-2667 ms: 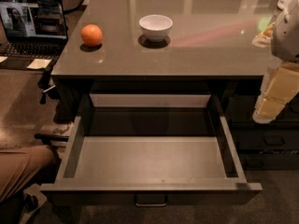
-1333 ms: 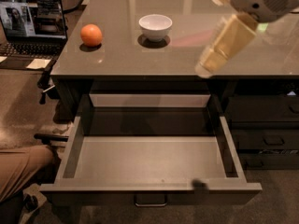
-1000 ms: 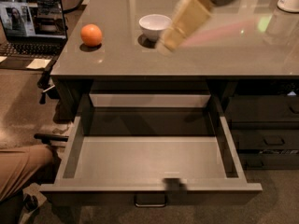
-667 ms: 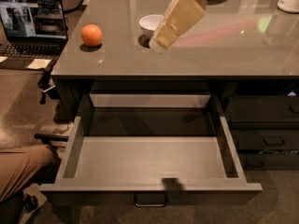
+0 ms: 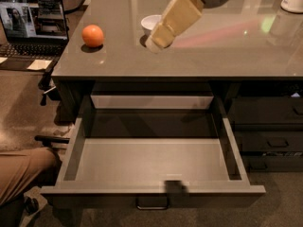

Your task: Place orange into top drawer

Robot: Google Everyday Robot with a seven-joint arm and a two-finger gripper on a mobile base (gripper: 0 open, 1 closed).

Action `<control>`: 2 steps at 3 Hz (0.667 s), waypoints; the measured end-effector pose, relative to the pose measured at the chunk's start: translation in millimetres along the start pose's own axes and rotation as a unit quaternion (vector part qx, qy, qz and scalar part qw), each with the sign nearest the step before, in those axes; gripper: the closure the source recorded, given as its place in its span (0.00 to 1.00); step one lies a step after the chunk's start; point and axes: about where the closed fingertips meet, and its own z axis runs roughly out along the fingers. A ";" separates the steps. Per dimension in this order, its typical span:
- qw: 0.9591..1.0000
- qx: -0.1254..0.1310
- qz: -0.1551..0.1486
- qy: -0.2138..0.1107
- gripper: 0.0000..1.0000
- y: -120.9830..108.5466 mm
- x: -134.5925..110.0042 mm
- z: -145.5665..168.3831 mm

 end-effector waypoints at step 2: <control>0.991 0.055 0.117 0.016 0.00 -52.7 -4.5 87.8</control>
Offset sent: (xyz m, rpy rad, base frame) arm 0.1520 0.0469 -0.0831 0.1034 0.0738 -0.4648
